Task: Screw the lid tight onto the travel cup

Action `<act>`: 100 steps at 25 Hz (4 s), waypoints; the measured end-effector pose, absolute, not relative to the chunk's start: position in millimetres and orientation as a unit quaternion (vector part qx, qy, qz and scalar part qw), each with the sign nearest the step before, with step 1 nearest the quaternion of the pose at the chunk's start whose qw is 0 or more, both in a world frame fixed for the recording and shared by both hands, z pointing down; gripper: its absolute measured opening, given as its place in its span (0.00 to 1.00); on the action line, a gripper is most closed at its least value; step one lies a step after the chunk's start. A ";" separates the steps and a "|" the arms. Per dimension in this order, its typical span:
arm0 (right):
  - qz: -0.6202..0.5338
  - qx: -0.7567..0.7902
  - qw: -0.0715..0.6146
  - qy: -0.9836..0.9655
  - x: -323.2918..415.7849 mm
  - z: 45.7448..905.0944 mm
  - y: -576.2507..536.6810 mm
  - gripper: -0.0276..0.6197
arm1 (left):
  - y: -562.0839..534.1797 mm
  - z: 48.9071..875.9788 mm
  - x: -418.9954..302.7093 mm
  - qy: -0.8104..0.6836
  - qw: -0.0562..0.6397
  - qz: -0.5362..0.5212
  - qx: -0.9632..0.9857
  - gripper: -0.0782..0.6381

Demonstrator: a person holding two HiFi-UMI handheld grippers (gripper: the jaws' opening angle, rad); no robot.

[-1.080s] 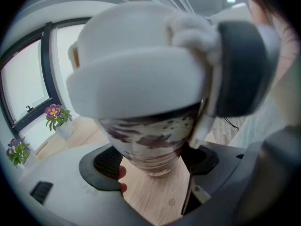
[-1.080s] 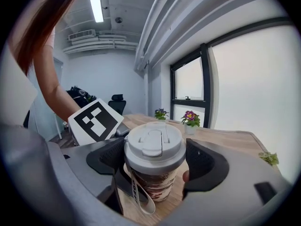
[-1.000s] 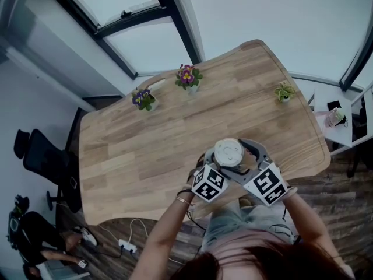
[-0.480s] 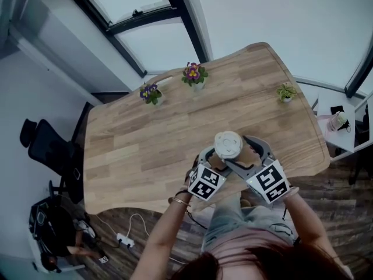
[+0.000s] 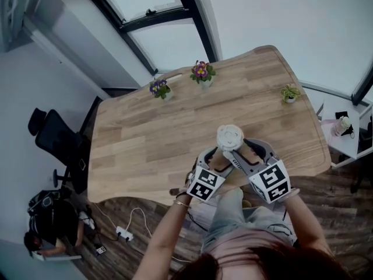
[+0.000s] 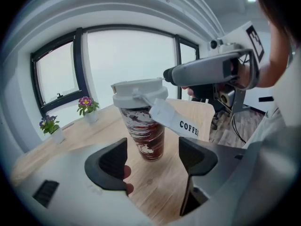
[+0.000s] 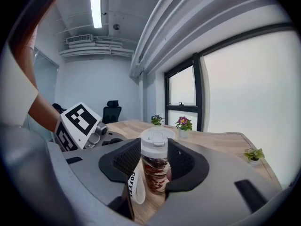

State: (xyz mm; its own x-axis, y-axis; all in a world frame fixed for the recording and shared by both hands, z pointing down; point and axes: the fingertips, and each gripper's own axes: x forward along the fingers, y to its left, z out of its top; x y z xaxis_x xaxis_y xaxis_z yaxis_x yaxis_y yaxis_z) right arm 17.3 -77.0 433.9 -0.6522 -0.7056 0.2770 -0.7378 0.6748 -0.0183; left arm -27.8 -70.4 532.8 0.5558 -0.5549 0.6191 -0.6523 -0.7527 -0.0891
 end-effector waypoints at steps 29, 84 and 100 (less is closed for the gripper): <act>0.108 0.440 0.090 -0.887 26.4 402.8 -39.1 0.04 | -22.2 457.0 -75.8 -0.524 0.088 0.195 0.824 0.12; 0.077 0.438 0.005 -0.896 56.8 291.4 133.8 0.04 | 164.1 292.8 -56.6 -0.612 -0.004 0.036 0.790 0.11; 0.070 0.437 0.003 -0.897 69.5 287.7 152.9 0.04 | 183.0 290.5 -46.4 -0.618 -0.006 0.038 0.785 0.11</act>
State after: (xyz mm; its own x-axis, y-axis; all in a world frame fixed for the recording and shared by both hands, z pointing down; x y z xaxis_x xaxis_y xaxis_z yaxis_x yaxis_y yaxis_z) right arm 69.5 152.9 287.7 -0.6173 -0.7839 0.0674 -0.7848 0.6075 -0.1223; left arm -46.4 183.0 290.5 0.2335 -0.9710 0.0517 -0.9700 -0.2363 -0.0572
